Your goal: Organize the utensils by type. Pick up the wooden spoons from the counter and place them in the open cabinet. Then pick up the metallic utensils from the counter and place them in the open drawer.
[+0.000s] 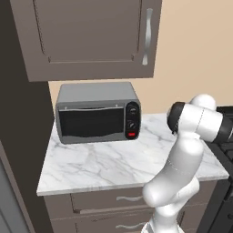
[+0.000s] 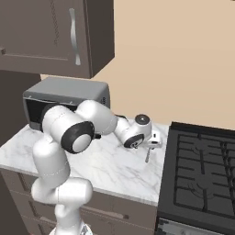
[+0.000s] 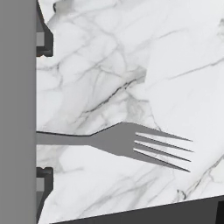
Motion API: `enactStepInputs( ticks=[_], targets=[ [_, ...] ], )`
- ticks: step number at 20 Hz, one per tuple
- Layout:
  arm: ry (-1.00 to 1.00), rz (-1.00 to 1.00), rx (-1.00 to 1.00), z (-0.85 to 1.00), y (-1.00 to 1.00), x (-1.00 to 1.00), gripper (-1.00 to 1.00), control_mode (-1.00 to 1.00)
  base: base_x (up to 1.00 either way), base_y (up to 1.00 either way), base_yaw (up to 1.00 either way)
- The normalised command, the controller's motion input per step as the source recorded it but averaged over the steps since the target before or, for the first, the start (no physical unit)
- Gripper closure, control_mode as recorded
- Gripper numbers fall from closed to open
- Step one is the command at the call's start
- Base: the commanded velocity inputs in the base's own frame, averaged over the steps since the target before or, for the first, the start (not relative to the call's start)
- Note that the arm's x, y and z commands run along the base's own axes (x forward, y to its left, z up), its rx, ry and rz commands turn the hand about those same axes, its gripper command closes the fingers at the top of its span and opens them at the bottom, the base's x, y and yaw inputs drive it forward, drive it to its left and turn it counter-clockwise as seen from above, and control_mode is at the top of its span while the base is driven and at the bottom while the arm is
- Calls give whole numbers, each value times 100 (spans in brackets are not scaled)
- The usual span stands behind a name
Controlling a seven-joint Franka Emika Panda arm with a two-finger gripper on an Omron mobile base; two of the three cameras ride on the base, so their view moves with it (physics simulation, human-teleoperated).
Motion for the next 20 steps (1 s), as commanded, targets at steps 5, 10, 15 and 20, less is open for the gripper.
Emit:
enactStepInputs(
  ticks=[5, 10, 15, 20],
  targets=[
    [0, 0, 0, -26, -15, 40, -100, -100, 0, 0, 0],
    [0, 0, 0, -35, -15, 4, -100, -100, 0, 0, 0],
    [0, 0, 0, -26, -10, 12, -100, -100, 0, 0, 0],
    [0, 0, 0, -25, -2, 17, -100, -100, 0, 0, 0]
  ],
)
